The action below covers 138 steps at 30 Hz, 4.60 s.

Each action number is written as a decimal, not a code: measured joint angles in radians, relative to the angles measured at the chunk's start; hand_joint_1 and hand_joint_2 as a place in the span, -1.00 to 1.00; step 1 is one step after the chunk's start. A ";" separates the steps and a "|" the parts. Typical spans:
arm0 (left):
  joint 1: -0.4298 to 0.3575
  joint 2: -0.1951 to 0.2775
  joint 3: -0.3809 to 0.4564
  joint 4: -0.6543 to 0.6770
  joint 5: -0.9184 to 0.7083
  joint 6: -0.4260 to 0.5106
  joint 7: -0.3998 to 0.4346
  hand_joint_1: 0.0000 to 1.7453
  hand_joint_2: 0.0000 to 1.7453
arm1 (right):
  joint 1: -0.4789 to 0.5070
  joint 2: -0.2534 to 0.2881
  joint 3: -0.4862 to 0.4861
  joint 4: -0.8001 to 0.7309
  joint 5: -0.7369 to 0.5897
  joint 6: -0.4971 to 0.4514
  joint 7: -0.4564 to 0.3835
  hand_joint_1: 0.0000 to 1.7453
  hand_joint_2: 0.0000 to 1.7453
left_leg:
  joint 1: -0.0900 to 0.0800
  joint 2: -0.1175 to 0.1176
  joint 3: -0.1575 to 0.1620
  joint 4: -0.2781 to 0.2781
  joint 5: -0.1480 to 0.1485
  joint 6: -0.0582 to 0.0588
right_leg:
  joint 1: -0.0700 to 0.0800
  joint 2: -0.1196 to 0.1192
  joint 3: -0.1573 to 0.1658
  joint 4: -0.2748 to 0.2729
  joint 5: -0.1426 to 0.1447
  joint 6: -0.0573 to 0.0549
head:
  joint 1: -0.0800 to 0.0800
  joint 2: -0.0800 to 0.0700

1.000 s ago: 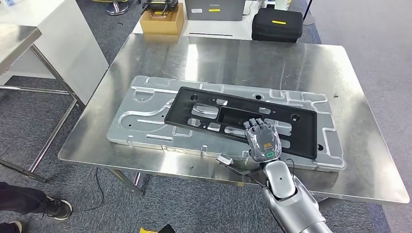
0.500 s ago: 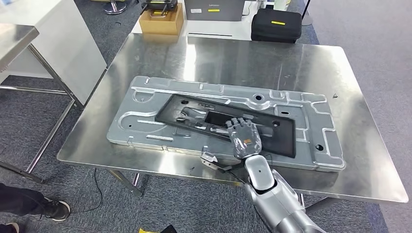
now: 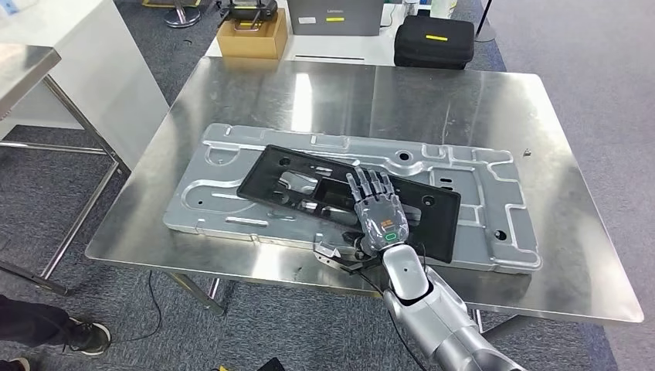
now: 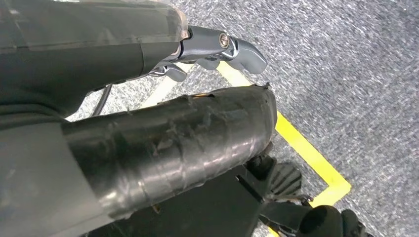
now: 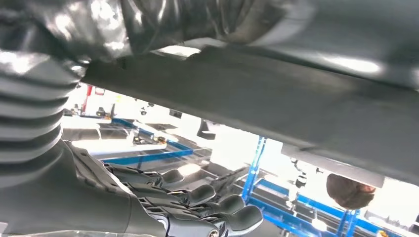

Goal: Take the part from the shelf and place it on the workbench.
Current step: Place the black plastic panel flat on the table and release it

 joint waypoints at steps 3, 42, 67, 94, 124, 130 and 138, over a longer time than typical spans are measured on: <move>0.005 0.000 0.000 0.000 0.014 0.007 -0.007 -1.00 -1.00 | 0.013 -0.021 0.009 -0.045 0.000 0.039 -0.011 -1.00 -1.00 | 0.004 0.000 -0.056 0.124 -0.074 -0.011 | -0.001 -0.002 0.002 -0.006 0.004 -0.013 | -0.001 0.000; 0.084 0.019 0.083 0.000 0.152 0.168 -0.046 -1.00 -1.00 | 0.785 -0.162 -0.298 -1.152 -0.851 -0.178 -0.612 -1.00 -1.00 | -0.007 -0.004 0.080 -0.014 -0.054 0.010 | 0.006 -0.006 0.002 -0.003 0.009 -0.003 | -0.002 0.000; 0.096 0.023 0.106 0.000 0.168 0.185 -0.033 -1.00 -1.00 | 0.923 -0.048 -0.414 -1.169 -1.029 -0.180 -0.693 -1.00 -1.00 | -0.002 0.002 -0.059 0.256 -0.179 -0.008 | 0.004 -0.008 0.011 -0.008 -0.006 -0.020 | -0.002 0.000; 0.095 0.027 0.114 0.000 0.167 0.187 -0.032 -1.00 -1.00 | 0.950 -0.020 -0.446 -1.173 -1.029 -0.180 -0.712 -1.00 -1.00 | -0.008 0.007 -0.035 0.084 -0.070 0.002 | -0.001 -0.009 0.084 -0.028 -0.054 -0.017 | -0.003 0.000; 0.095 0.028 0.128 0.000 0.170 0.187 -0.038 -1.00 -1.00 | 0.957 0.013 -0.465 -1.174 -1.059 -0.180 -0.732 -1.00 -1.00 | -0.010 0.012 -0.037 0.058 -0.046 0.004 | 0.002 -0.008 0.094 -0.031 -0.065 -0.013 | -0.004 0.000; 0.096 0.029 0.128 0.000 0.170 0.187 -0.038 -1.00 -1.00 | 0.958 0.018 -0.466 -1.173 -1.059 -0.180 -0.732 -1.00 -1.00 | -0.005 0.011 -0.025 0.229 -0.117 0.001 | 0.009 -0.011 0.011 -0.019 -0.007 -0.019 | -0.004 0.000; 0.092 0.034 0.129 0.000 0.171 0.187 -0.040 -1.00 -1.00 | 0.962 0.023 -0.470 -1.174 -1.081 -0.180 -0.733 -1.00 -1.00 | -0.014 0.014 0.154 -0.073 -0.074 0.045 | 0.007 -0.011 -0.028 -0.004 0.029 0.019 | -0.004 0.000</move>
